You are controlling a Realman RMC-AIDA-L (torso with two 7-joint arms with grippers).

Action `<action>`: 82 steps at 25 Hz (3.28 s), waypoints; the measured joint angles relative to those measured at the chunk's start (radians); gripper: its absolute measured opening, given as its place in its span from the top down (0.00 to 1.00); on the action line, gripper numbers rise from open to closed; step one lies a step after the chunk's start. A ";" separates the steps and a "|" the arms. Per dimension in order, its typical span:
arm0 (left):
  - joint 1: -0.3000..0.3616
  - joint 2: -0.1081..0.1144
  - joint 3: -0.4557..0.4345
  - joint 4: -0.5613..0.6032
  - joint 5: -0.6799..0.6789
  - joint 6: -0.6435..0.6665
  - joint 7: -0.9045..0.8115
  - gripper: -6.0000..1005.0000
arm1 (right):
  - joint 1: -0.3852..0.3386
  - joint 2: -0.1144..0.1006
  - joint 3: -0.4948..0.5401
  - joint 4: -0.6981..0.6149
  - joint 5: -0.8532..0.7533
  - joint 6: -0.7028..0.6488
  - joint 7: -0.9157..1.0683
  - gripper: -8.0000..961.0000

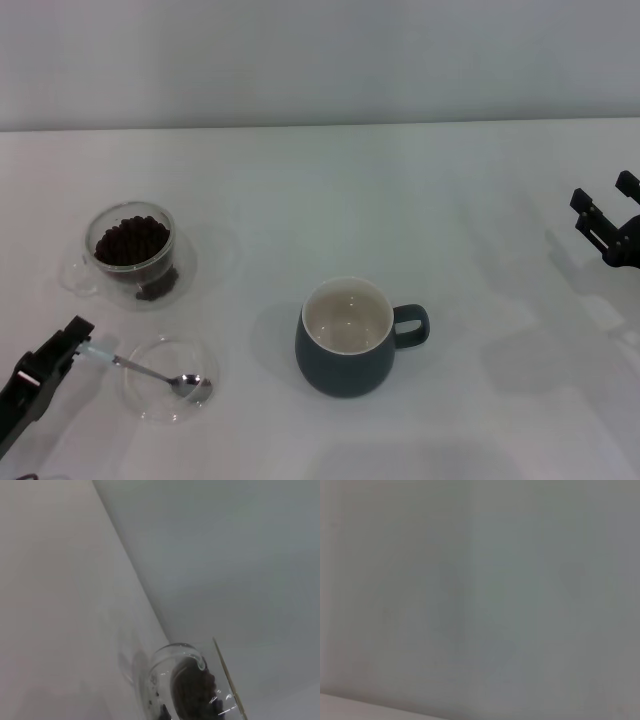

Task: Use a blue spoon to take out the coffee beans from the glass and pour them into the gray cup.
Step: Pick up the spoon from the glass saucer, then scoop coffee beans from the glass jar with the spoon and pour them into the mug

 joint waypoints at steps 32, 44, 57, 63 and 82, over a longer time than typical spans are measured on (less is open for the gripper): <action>0.068 0.044 -0.003 0.182 -0.001 0.130 0.119 0.86 | 0.000 0.008 0.000 0.000 0.000 0.002 -0.026 0.31; 0.068 0.171 -0.013 0.280 -0.003 0.155 0.147 0.86 | 0.014 0.010 0.001 -0.011 0.001 0.028 -0.034 0.31; 0.003 0.276 -0.056 0.325 0.057 0.080 0.134 0.86 | 0.025 0.024 0.005 -0.015 0.002 0.038 -0.054 0.31; -0.015 0.292 -0.057 0.369 0.135 -0.027 0.135 0.86 | 0.025 0.026 0.014 -0.015 0.001 0.041 -0.059 0.31; -0.139 0.308 -0.057 0.376 0.255 -0.126 0.091 0.86 | 0.024 0.028 0.016 -0.052 0.001 0.106 -0.068 0.31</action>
